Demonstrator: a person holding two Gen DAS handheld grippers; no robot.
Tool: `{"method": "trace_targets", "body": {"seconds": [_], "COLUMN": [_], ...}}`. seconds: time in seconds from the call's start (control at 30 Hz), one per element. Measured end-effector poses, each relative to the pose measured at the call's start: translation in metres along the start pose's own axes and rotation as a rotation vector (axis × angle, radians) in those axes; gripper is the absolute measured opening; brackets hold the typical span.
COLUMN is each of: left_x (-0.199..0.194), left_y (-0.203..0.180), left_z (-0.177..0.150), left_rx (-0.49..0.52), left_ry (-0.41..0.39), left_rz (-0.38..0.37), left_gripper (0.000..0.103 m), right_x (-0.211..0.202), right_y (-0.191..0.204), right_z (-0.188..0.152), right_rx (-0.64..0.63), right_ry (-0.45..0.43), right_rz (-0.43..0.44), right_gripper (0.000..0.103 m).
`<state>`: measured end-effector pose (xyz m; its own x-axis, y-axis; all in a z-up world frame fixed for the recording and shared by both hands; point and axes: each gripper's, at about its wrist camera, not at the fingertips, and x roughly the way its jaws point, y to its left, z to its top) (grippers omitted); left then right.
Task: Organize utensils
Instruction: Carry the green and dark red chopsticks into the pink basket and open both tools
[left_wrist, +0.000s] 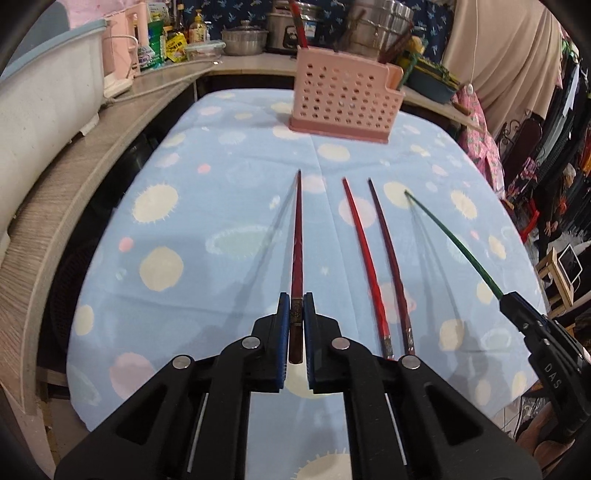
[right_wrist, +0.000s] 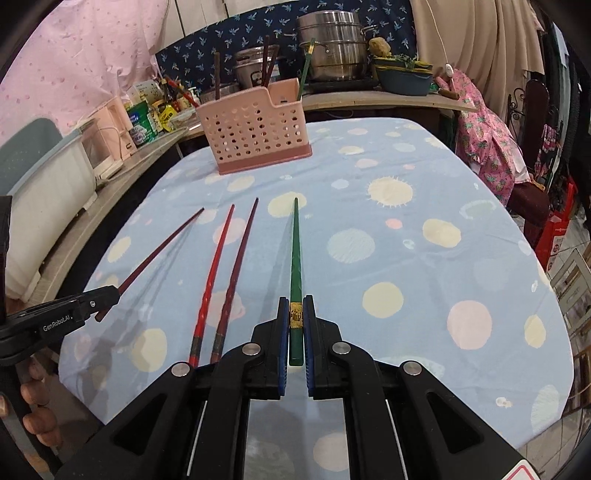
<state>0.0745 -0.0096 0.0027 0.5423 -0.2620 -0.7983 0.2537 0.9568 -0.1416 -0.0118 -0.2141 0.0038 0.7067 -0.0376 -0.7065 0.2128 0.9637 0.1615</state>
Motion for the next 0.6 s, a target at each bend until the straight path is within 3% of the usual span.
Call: {"method": "trace_targets", "body": {"seconds": [0.27,0.6], "left_x": [-0.036,-0.064], "left_y": [0.010,0.011], "left_z": [0.043,0.122], "left_rx": [-0.019,-0.014], "left_ry": [-0.109,-0.226], "left_rz": [0.007,0.004], "left_gripper": [0.007,0.007], "right_x": [-0.031,-0.046], "right_y": [-0.003,-0.013], "right_z": [0.057,0.133], "right_rx": [0.024,0.102], "right_ry": [-0.131,-0.233], "right_rz": [0.019,0.104], "right_gripper": [0.007,0.007]}}
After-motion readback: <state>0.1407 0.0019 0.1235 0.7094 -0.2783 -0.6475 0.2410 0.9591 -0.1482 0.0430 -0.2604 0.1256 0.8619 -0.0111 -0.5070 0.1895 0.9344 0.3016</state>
